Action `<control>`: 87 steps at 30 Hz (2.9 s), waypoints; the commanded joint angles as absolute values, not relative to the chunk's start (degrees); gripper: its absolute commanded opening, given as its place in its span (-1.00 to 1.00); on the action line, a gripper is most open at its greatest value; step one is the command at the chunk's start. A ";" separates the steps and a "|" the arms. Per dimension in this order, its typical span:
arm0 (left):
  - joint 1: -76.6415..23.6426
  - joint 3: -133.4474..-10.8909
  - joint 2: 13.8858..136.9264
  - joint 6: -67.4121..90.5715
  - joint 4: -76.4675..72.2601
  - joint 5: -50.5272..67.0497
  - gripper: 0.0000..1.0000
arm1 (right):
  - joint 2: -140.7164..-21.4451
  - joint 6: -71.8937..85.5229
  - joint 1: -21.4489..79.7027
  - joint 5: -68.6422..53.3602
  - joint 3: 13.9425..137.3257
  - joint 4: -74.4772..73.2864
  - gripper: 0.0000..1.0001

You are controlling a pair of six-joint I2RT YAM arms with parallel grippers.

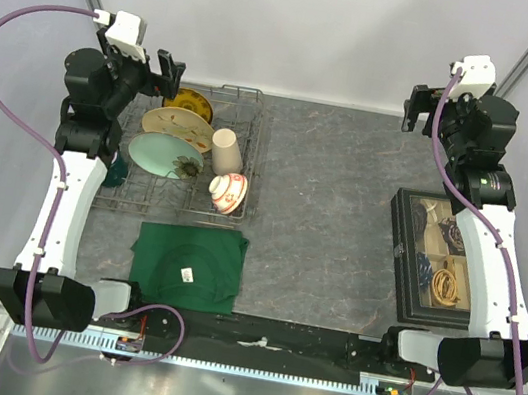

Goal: Unload the mixed dishes from the dish rack
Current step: Pick up the plate from the dish rack.

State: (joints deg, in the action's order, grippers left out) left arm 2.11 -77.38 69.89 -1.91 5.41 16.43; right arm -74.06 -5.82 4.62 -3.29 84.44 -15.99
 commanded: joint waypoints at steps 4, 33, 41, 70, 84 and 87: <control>1.93 -76.55 68.29 -2.02 2.20 15.73 0.96 | -73.04 -5.80 4.48 -4.57 84.29 -15.12 0.96; 0.70 -94.48 82.26 -46.72 28.91 26.26 0.86 | -73.39 -6.33 4.57 -8.35 83.24 -15.73 0.96; -1.04 -94.83 86.39 -58.96 31.98 32.25 0.83 | -73.30 -6.24 4.48 -9.76 82.71 -15.73 0.96; -3.34 -101.43 100.89 -90.09 51.33 22.94 0.74 | -74.18 -6.50 4.57 -11.78 80.68 -15.64 0.96; -3.34 -103.09 106.52 -92.55 51.42 19.77 0.57 | -74.62 -6.42 4.48 -12.39 79.37 -15.21 0.96; -3.34 -103.36 107.22 -94.30 51.42 19.34 0.54 | -74.79 -6.42 4.57 -12.30 79.10 -15.12 0.96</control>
State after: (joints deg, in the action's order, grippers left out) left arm -3.05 -100.66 106.37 -90.13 50.92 20.16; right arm -74.59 -6.26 4.62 -11.73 79.37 -17.23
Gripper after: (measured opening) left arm 0.781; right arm 0.982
